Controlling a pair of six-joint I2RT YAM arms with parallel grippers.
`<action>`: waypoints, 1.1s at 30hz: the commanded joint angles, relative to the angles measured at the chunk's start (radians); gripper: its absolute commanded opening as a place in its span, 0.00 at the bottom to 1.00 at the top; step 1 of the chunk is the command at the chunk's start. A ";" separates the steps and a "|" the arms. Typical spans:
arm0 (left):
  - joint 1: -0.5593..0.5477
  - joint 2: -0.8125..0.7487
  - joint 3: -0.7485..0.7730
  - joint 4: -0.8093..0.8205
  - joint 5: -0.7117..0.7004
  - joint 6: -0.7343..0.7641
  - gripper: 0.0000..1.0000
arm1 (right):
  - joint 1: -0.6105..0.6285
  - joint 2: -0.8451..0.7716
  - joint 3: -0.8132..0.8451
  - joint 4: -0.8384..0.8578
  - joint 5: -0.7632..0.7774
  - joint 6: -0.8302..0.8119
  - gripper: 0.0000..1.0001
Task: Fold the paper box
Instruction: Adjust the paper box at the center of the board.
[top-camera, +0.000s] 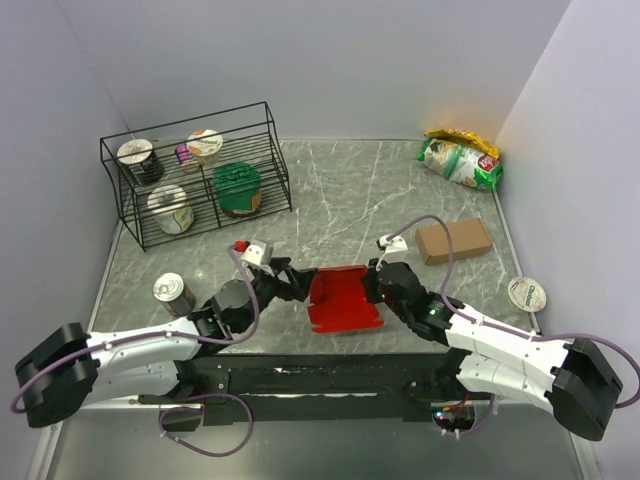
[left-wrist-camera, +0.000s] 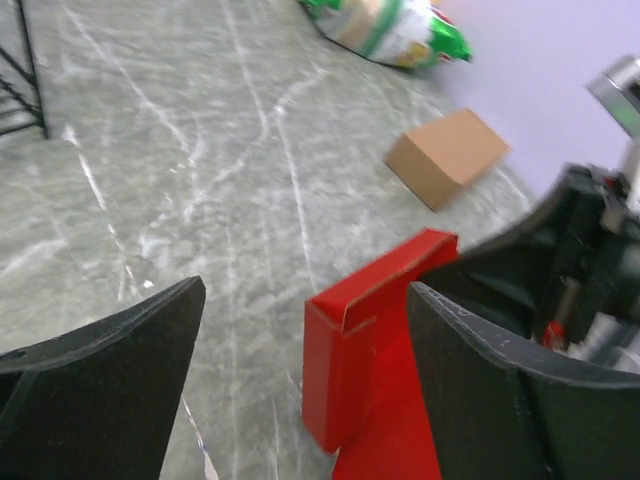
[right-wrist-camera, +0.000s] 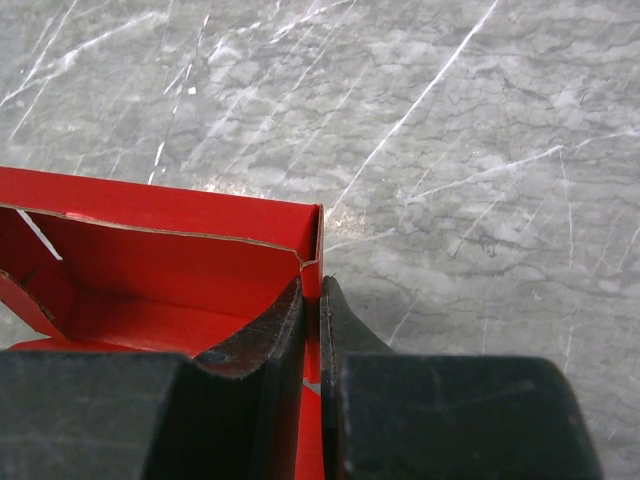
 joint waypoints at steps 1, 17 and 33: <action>0.071 -0.091 -0.059 0.022 0.278 -0.064 0.86 | -0.032 -0.031 0.044 0.000 -0.060 0.001 0.00; 0.090 0.021 -0.079 0.066 0.396 -0.105 0.54 | -0.050 -0.048 0.049 -0.016 -0.096 0.003 0.00; 0.094 0.163 -0.062 0.148 0.413 -0.118 0.32 | -0.050 -0.085 0.043 -0.014 -0.109 0.000 0.00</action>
